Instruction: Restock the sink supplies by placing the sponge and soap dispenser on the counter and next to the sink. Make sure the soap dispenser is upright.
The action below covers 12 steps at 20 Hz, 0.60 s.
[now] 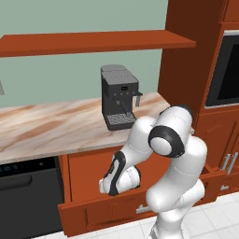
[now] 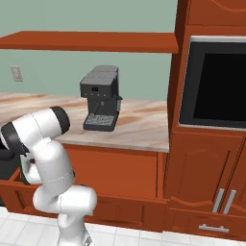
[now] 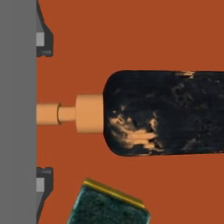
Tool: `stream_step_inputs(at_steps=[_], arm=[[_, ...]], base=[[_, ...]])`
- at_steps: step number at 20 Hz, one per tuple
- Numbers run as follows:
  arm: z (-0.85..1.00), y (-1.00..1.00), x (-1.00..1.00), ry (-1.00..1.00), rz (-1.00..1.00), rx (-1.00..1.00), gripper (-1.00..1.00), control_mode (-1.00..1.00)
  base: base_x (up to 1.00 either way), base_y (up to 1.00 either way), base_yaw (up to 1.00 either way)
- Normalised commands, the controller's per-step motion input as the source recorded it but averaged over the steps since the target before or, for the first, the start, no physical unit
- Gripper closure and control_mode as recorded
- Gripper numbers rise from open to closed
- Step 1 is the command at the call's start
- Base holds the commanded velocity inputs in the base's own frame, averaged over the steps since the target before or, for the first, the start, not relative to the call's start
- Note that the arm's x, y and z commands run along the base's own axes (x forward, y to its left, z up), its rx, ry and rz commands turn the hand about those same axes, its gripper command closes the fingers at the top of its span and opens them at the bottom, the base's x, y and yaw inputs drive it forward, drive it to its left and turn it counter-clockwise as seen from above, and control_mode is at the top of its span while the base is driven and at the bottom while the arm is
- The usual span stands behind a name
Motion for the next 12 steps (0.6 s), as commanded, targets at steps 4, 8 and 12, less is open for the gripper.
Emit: stream_step_inputs(at_steps=[4, 8, 12], arm=[[-0.19, 0.05, 0.02, 0.0, 0.0, 0.0, -1.0, -1.0], [-0.1, 0.0, 0.02, 0.0, 0.0, 0.0, -1.0, -1.0], [-0.06, 0.0, 0.04, 0.0, 0.0, 0.0, -1.0, -1.0]], base=[[0.0, 0.0, 0.0], [0.0, 0.0, 0.0], [0.0, 0.0, 0.0]])
